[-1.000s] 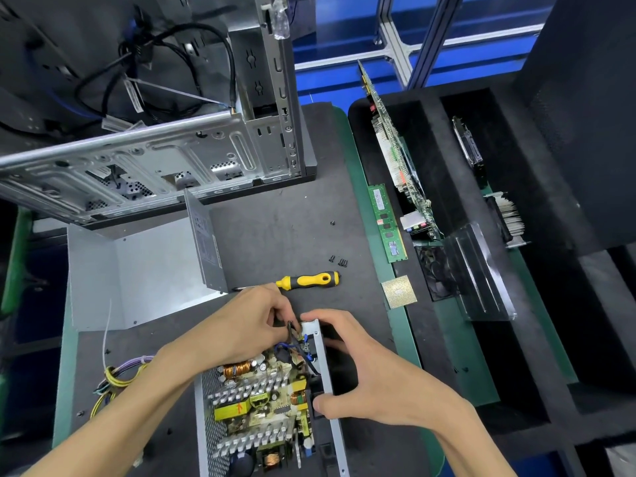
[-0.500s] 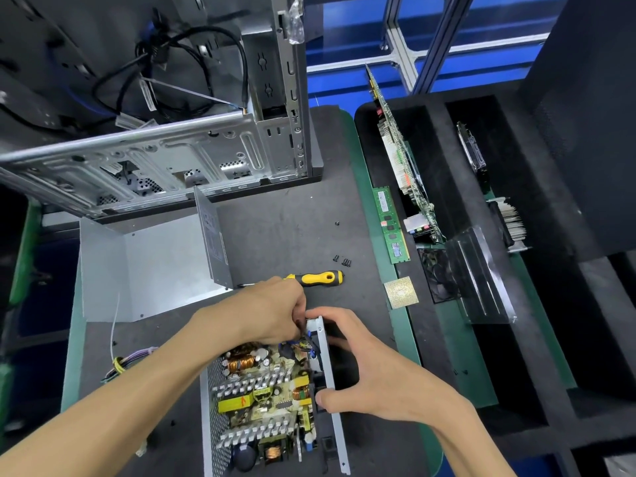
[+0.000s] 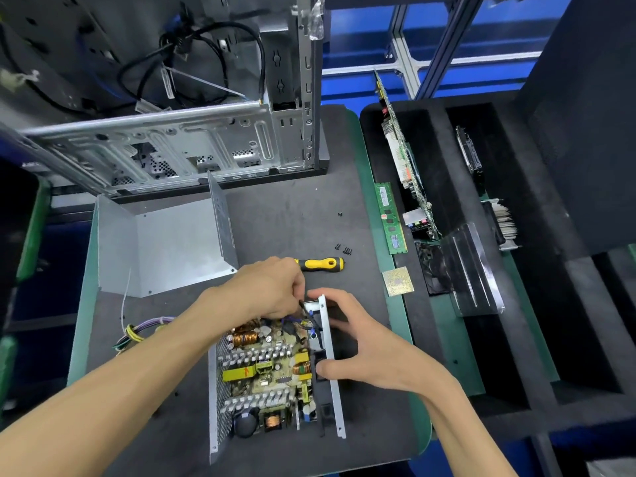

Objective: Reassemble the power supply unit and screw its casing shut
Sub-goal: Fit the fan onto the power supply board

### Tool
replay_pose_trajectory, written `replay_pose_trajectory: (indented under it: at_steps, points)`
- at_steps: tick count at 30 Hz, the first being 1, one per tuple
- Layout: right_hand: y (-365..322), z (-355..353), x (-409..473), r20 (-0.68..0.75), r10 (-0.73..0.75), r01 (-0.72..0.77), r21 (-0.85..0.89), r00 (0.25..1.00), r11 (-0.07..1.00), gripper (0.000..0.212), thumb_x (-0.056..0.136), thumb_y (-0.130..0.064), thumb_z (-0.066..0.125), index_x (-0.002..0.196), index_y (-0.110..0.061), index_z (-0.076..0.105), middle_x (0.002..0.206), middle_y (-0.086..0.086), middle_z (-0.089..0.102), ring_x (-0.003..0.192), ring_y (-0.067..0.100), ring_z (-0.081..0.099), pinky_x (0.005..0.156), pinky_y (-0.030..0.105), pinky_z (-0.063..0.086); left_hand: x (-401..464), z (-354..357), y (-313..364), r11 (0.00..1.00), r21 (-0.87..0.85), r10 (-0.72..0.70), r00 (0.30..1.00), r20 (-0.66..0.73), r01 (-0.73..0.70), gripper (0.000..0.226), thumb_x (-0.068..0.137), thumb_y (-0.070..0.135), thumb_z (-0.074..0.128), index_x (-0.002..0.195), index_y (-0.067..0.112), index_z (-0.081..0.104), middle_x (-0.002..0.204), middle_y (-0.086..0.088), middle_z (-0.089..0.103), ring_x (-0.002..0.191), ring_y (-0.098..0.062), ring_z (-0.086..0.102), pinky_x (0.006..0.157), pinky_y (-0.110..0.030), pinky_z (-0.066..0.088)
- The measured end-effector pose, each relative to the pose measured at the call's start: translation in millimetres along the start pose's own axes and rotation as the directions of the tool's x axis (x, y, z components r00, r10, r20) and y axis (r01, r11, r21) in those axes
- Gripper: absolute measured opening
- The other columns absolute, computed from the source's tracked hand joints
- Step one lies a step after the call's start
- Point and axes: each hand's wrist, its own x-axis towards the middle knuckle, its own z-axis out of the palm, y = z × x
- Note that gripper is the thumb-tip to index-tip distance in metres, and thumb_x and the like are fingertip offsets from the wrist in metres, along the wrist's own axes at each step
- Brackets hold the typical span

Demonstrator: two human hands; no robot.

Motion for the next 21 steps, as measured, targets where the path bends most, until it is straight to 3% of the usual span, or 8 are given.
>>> replay_pose_trajectory:
  at_steps: [2,7,11,13,18,21]
  points:
    - [0,1,-1,-0.009,-0.016,0.017,0.009,1.0,1.0,0.085,0.082,-0.016,0.08,0.144,-0.052,0.034,0.155,-0.019,0.031,0.142,-0.001,0.039,0.115,0.02,0.037,-2,-1,-1,0.997,0.001,0.072,0.997,0.024,-0.072,0.022,0.084,0.025,0.076,0.068,0.03,0.062,0.069,0.015,0.059,0.081,-0.017,0.063,0.064,-0.027,0.044]
    - [0,7,-2,-0.058,-0.072,0.072,0.005,0.996,0.997,0.084,0.085,-0.003,0.077,0.151,-0.033,0.034,0.156,-0.003,0.035,0.145,0.003,0.035,0.124,0.033,0.029,-4,-8,-3,0.987,-0.017,0.163,0.983,0.089,-0.162,0.006,0.088,0.022,0.073,0.084,0.025,0.071,0.065,0.015,0.057,0.073,-0.015,0.058,0.067,-0.026,0.046]
    - [1,10,-3,-0.088,-0.078,0.081,0.033,0.993,0.996,0.085,0.085,-0.002,0.075,0.153,-0.03,0.034,0.157,0.0,0.036,0.146,0.005,0.035,0.124,0.035,0.029,-7,-4,3,0.983,0.096,0.158,0.987,-0.015,-0.156,0.008,0.088,0.024,0.069,0.095,0.025,0.072,0.082,0.007,0.06,0.08,-0.021,0.055,0.069,-0.028,0.041]
    - [1,12,-3,-0.103,-0.075,0.079,0.037,0.992,0.996,0.085,0.085,0.003,0.074,0.154,-0.029,0.034,0.156,0.001,0.037,0.146,0.007,0.036,0.124,0.035,0.029,-9,-1,6,0.983,0.13,0.139,0.989,-0.058,-0.131,0.008,0.087,0.021,0.066,0.092,0.026,0.068,0.092,0.0,0.062,0.079,-0.023,0.055,0.069,-0.031,0.042]
    - [2,16,-3,-0.145,-0.045,0.054,0.064,0.988,0.996,0.084,0.087,0.01,0.07,0.152,-0.032,0.037,0.153,-0.001,0.041,0.143,0.013,0.044,0.122,0.036,0.034,-11,1,2,0.994,0.069,0.088,0.992,-0.093,-0.081,0.018,0.085,0.015,0.067,0.073,0.027,0.06,0.084,0.003,0.062,0.08,-0.024,0.062,0.067,-0.032,0.046]
    - [3,19,-4,-0.171,-0.027,0.046,0.108,0.985,0.993,0.084,0.088,0.008,0.07,0.151,-0.038,0.039,0.15,-0.007,0.044,0.141,0.007,0.046,0.117,0.025,0.038,-16,1,1,0.995,0.052,0.086,0.987,-0.135,-0.079,0.017,0.085,0.028,0.075,0.072,0.025,0.063,0.075,0.004,0.063,0.078,-0.025,0.064,0.066,-0.033,0.047]
